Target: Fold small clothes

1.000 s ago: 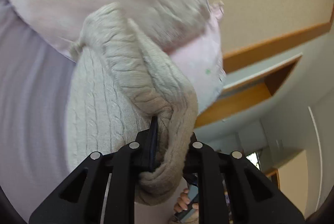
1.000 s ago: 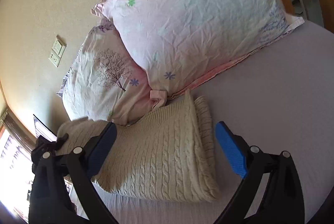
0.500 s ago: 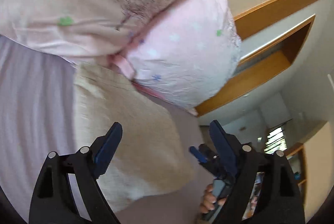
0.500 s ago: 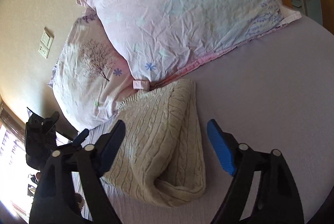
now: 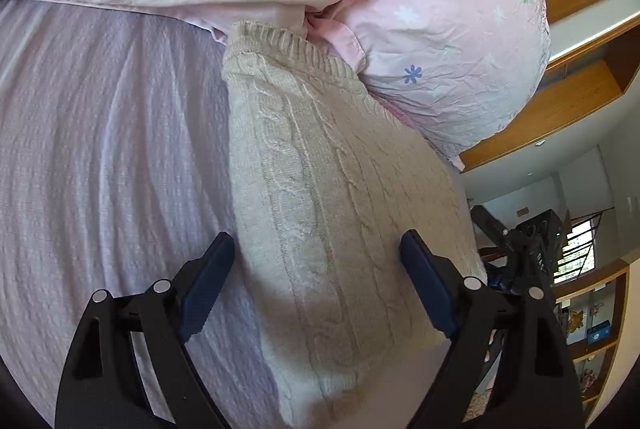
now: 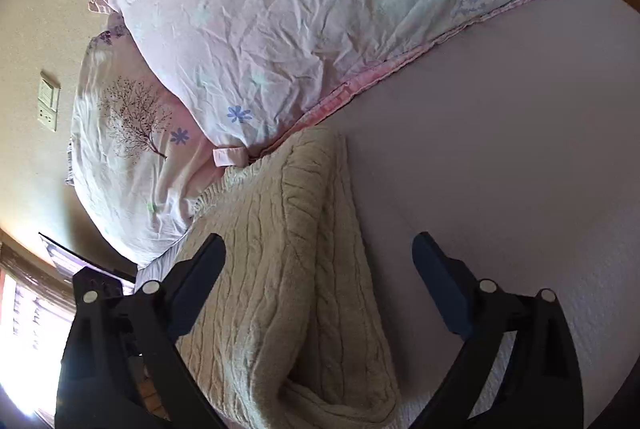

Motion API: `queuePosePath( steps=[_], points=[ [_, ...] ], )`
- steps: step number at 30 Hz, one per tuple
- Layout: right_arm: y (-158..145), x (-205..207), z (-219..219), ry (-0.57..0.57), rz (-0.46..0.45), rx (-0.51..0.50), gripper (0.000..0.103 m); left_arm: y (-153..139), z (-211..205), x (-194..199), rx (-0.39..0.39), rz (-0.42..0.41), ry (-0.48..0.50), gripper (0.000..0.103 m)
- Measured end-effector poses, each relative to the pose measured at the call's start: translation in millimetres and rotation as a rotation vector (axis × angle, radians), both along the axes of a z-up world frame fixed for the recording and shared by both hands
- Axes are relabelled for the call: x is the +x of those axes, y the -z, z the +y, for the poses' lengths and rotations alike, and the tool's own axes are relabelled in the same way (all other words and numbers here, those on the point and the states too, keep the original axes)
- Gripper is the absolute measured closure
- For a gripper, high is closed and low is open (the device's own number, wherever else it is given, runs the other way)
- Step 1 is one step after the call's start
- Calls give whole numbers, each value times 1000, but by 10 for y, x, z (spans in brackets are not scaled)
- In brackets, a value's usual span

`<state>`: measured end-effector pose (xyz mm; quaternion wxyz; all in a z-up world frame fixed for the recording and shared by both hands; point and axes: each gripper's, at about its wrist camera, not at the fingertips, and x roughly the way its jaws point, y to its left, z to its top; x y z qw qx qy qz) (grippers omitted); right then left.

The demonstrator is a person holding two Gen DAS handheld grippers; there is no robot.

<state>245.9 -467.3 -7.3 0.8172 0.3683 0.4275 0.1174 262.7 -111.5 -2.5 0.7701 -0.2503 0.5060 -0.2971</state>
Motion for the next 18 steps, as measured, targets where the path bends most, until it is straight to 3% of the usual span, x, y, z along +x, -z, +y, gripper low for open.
queuePosePath(
  steps=[1, 2, 3, 5, 6, 8, 11, 13, 15, 16, 18],
  points=[
    [63, 35, 29, -27, 19, 32, 31, 28, -32, 8, -16, 9, 6, 22],
    [137, 69, 72, -53, 50, 49, 51, 29, -34, 3, -25, 0, -12, 27],
    [182, 66, 107, -56, 52, 69, 58, 43, -36, 18, -34, 8, -20, 31],
    [157, 3, 142, -42, 10, 89, 70, 74, 54, 15, -101, 21, -37, 56],
    [108, -31, 189, -50, -11, 78, 72, 54, 113, -2, -131, 15, -36, 60],
    [-9, -106, 355, -89, -53, 68, 74, -85, 246, -96, -124, -33, -1, 64],
    [-102, -143, 694, -178, -97, 68, 80, -353, 547, -336, -24, -159, 10, 63],
    [-94, -103, 979, -225, -76, -29, 76, -400, 757, -386, 46, -183, -9, 58],
    [-142, -170, 1097, -205, -79, -88, 64, -367, 938, -399, 137, -171, -49, 55],
    [-220, -270, 1094, -180, -114, -96, 64, -360, 1022, -447, 167, -172, -66, 55],
    [-448, -545, 1063, -137, -228, -138, 62, -461, 1159, -671, 242, -279, -107, 50]
  ],
)
